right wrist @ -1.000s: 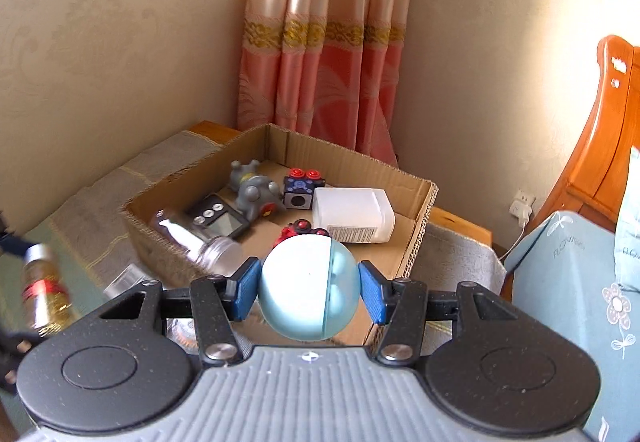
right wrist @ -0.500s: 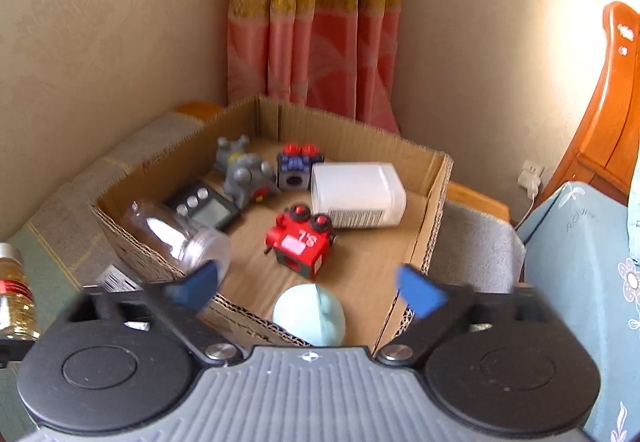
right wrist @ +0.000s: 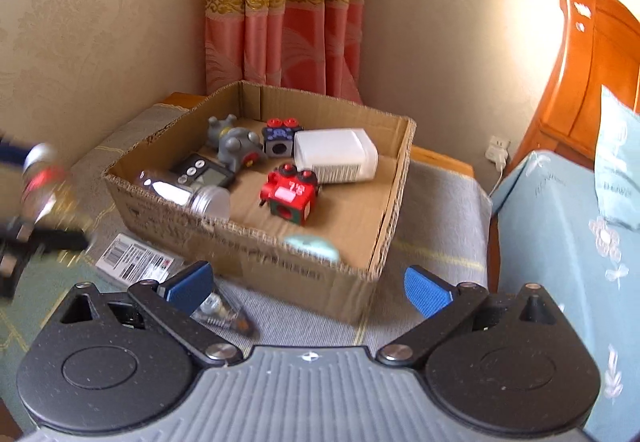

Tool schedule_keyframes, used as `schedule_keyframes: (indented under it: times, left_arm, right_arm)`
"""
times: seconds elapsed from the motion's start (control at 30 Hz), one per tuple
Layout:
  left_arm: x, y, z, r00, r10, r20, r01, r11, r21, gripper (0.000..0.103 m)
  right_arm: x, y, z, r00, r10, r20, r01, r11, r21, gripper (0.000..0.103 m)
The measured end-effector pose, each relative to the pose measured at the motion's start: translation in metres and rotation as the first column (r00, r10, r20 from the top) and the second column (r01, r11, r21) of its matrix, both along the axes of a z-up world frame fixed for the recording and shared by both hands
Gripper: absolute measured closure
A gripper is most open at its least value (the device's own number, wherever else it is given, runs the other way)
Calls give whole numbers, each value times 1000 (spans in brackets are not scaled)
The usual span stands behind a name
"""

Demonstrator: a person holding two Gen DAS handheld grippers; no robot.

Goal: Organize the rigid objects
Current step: 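Carry blue case into box and open right tool while left tool carries capsule jar, then lower gold capsule jar into box and open left tool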

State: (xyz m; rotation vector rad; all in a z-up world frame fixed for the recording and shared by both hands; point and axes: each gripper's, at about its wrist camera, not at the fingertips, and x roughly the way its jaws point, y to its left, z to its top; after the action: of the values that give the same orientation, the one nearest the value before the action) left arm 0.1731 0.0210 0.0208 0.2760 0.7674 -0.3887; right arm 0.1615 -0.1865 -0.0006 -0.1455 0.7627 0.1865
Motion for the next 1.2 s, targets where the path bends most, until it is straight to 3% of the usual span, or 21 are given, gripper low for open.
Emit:
schedule_keyframes:
  times: [0.13, 0.3, 0.43, 0.77, 0.93, 1.2]
  left_arm:
    - [22, -32, 12, 997, -75, 34, 74, 997, 14, 10]
    - [55, -73, 11, 986, -166, 9, 166, 986, -2, 10]
    - [74, -111, -3, 973, -231, -14, 232, 971, 65, 10]
    - [107, -154, -30, 970, -236, -59, 241, 965, 106, 10]
    - [108, -158, -21, 973, -232, 7, 231, 968, 94, 8]
    - [96, -144, -4, 983, -180, 25, 177, 978, 107, 7]
  right_arm:
    - [-10, -4, -2, 1000, -15, 1, 15, 1000, -2, 0]
    - [-15, -13, 0, 999, -32, 5, 32, 999, 7, 0]
    - [-18, -23, -1, 998, -58, 10, 58, 998, 15, 0]
    - [-17, -56, -10, 991, -132, -18, 133, 988, 79, 0]
    - [-17, -63, -11, 990, -141, -24, 142, 985, 101, 0]
    - [-19, -58, -10, 991, -129, -17, 130, 986, 100, 0]
